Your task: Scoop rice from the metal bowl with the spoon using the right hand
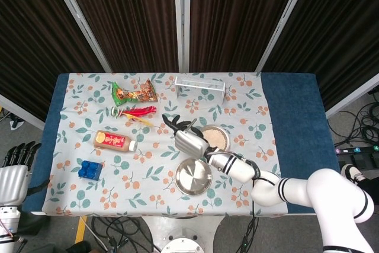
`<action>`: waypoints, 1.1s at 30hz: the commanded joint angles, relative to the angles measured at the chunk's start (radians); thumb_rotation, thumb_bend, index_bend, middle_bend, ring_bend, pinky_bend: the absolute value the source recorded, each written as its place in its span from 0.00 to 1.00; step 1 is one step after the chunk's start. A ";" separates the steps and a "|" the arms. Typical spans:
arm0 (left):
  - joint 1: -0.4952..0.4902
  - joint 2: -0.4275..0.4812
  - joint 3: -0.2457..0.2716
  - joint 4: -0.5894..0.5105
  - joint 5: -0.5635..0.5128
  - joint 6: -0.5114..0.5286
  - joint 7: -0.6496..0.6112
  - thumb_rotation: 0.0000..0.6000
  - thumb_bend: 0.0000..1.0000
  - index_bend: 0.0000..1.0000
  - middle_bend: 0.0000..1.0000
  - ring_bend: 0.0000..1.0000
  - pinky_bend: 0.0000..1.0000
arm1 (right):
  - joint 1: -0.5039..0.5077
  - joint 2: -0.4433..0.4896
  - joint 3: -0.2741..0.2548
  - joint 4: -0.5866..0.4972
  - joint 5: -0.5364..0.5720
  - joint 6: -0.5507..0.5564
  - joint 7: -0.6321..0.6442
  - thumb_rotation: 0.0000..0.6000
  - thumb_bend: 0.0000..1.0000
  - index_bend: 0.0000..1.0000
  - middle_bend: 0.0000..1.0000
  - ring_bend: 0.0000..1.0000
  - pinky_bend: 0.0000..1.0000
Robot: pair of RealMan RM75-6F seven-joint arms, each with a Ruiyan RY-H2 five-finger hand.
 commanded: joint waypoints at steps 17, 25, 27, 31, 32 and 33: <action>0.004 0.009 0.005 -0.011 0.022 0.012 0.002 1.00 0.04 0.18 0.21 0.11 0.12 | -0.178 0.139 0.109 -0.285 0.094 0.077 0.290 1.00 0.36 0.64 0.56 0.32 0.00; 0.005 0.015 0.008 -0.029 0.030 0.016 0.022 1.00 0.04 0.18 0.21 0.11 0.12 | -0.256 0.179 0.066 -0.422 0.079 0.042 0.527 1.00 0.34 0.64 0.56 0.29 0.00; 0.005 0.016 0.008 -0.033 0.032 0.018 0.026 1.00 0.04 0.18 0.21 0.11 0.12 | -0.270 0.159 0.047 -0.408 0.045 0.043 0.559 1.00 0.34 0.64 0.56 0.27 0.00; 0.008 0.015 0.009 -0.035 0.030 0.019 0.025 1.00 0.04 0.18 0.21 0.11 0.12 | -0.297 0.097 0.021 -0.341 -0.001 0.048 0.592 1.00 0.33 0.62 0.56 0.24 0.00; 0.008 0.014 0.010 -0.034 0.030 0.017 0.023 1.00 0.04 0.18 0.21 0.11 0.12 | -0.305 0.075 0.017 -0.318 -0.006 0.048 0.597 1.00 0.33 0.62 0.56 0.24 0.00; 0.009 0.013 0.011 -0.032 0.031 0.016 0.022 1.00 0.04 0.18 0.21 0.11 0.12 | -0.310 0.060 0.016 -0.302 -0.008 0.046 0.600 1.00 0.33 0.62 0.55 0.23 0.00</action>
